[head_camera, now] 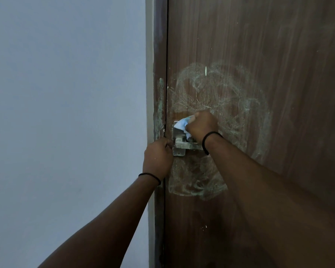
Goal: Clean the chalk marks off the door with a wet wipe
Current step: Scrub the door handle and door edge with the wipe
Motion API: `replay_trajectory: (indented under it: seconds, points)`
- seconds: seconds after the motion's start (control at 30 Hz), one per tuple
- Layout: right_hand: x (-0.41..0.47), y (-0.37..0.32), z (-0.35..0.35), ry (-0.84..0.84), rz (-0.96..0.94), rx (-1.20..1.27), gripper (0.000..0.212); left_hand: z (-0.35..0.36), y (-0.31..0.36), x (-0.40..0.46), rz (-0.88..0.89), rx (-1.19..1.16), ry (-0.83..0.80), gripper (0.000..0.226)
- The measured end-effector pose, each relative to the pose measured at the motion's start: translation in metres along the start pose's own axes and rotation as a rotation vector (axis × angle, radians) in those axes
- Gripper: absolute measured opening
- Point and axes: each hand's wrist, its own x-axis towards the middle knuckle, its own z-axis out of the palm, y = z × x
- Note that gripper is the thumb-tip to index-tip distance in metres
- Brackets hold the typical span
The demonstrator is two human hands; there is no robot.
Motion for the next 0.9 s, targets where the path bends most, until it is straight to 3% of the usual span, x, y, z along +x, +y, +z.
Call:
replay_trajectory:
  seconds: [0.07, 0.17, 0.27, 0.37, 0.5, 0.63, 0.8, 0.9]
  points:
    - [-0.003, -0.005, 0.001, 0.034, -0.122, -0.016, 0.014, 0.0, -0.002, 0.0, -0.004, -0.002, 0.007, 0.025]
    - [-0.013, -0.01, 0.006, 0.032, -0.569, -0.151, 0.02, -0.002, -0.005, -0.004, -0.004, 0.006, 0.005, 0.023]
    - [-0.006, -0.019, 0.006, -0.186, -0.745, -0.291, 0.019, -0.003, -0.005, -0.008, 0.04, 0.059, -0.001, 0.018]
    - [0.002, -0.029, 0.007, -0.419, -0.708, -0.57, 0.022, -0.003, -0.006, -0.01, 0.059, 0.084, 0.013, 0.015]
    - [0.002, -0.029, 0.001, -0.199, -0.83, -0.54, 0.017, -0.006, -0.008, -0.011, 0.078, 0.057, 0.028, 0.015]
    - [-0.009, -0.037, 0.01, -0.327, -0.93, -0.74, 0.032, -0.011, -0.015, -0.014, 0.13, 0.049, 0.074, 0.032]
    - [0.0, -0.048, 0.002, -0.346, -0.873, -0.831, 0.016, -0.011, -0.021, -0.024, 0.163, 0.009, 0.148, 0.032]
    - [-0.015, -0.05, 0.007, -0.429, -0.916, -1.015, 0.01, -0.01, -0.024, -0.027, 0.157, -0.011, 0.19, 0.026]
